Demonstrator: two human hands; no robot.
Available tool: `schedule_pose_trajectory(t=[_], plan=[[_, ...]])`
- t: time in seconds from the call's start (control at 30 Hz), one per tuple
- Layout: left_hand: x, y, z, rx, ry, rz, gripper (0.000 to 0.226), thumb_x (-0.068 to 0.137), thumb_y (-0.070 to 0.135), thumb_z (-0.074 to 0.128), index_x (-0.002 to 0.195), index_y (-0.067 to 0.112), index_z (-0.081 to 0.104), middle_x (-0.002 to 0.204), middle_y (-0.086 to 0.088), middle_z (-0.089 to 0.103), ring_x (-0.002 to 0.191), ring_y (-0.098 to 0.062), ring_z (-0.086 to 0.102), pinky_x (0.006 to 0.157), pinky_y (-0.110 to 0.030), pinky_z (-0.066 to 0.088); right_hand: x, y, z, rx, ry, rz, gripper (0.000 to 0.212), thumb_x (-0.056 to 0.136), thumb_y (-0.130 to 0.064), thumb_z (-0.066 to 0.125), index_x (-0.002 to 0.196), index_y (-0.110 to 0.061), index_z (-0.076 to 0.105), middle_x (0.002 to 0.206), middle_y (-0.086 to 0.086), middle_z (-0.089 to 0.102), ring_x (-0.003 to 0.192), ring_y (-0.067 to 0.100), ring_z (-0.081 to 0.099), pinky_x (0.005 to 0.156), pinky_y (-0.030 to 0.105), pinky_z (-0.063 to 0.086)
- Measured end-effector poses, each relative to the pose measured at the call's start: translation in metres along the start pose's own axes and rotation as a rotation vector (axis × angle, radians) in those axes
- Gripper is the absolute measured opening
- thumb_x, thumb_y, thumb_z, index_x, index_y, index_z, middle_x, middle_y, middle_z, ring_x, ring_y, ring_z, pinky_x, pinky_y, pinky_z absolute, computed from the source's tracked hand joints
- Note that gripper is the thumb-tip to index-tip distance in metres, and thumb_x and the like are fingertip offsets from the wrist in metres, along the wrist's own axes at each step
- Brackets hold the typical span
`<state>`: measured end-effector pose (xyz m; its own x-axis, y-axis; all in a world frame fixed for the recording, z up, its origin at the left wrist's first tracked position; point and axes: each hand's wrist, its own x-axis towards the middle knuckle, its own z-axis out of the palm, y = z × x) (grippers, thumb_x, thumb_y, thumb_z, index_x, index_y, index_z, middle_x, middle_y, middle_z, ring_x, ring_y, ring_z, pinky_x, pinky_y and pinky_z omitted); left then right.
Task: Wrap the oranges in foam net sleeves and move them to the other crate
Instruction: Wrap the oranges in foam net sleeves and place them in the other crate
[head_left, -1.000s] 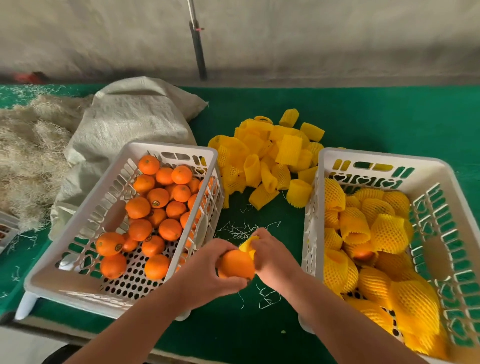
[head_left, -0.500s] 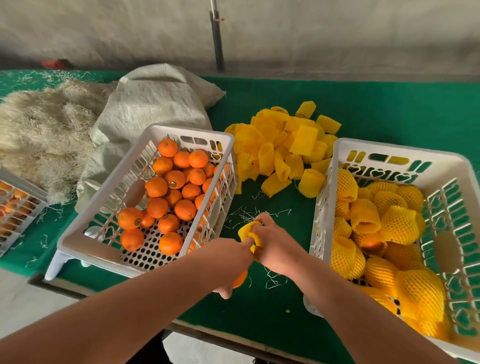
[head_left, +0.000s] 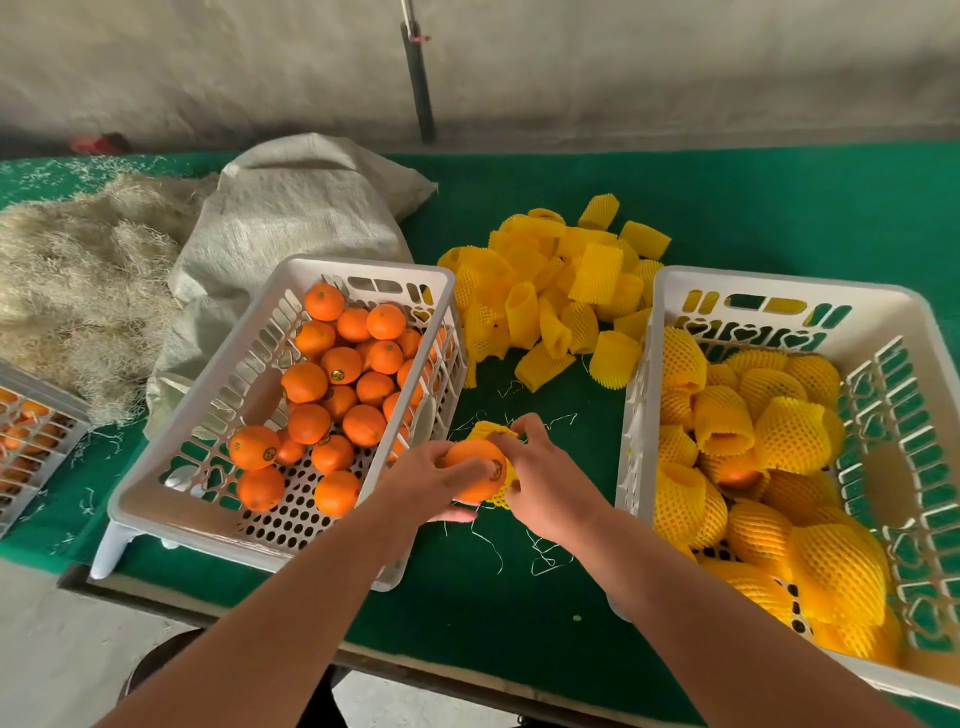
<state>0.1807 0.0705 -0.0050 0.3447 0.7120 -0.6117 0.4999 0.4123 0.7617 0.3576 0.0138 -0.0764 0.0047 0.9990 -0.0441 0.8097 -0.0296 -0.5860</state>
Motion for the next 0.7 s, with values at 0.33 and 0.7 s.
schedule_pose_trajectory(t=[0.33,0.7], plan=[[0.007,-0.018,0.033,0.24,0.374,0.155,0.066,0.077,0.058,0.083,0.132,0.027,0.063,0.122,-0.006,0.058,0.094,-0.025,0.07,0.071,-0.036,0.065,0.006,-0.002,0.008,0.224,0.015,0.002,0.066,0.085,-0.029,0.083,0.136,-0.04,0.043,0.146,-0.01,0.024,0.094,0.017,0.061,0.072,0.01,0.047],[0.003,-0.005,0.013,0.258,0.181,0.22,0.058,0.082,0.045,0.082,0.133,0.035,0.056,0.109,0.011,0.059,0.095,-0.014,0.064,0.063,-0.033,0.064,0.007,-0.003,0.0,0.264,0.023,-0.033,0.077,0.081,-0.028,0.089,0.145,-0.027,0.045,0.147,-0.007,0.03,0.113,0.021,0.063,0.095,0.028,0.058]])
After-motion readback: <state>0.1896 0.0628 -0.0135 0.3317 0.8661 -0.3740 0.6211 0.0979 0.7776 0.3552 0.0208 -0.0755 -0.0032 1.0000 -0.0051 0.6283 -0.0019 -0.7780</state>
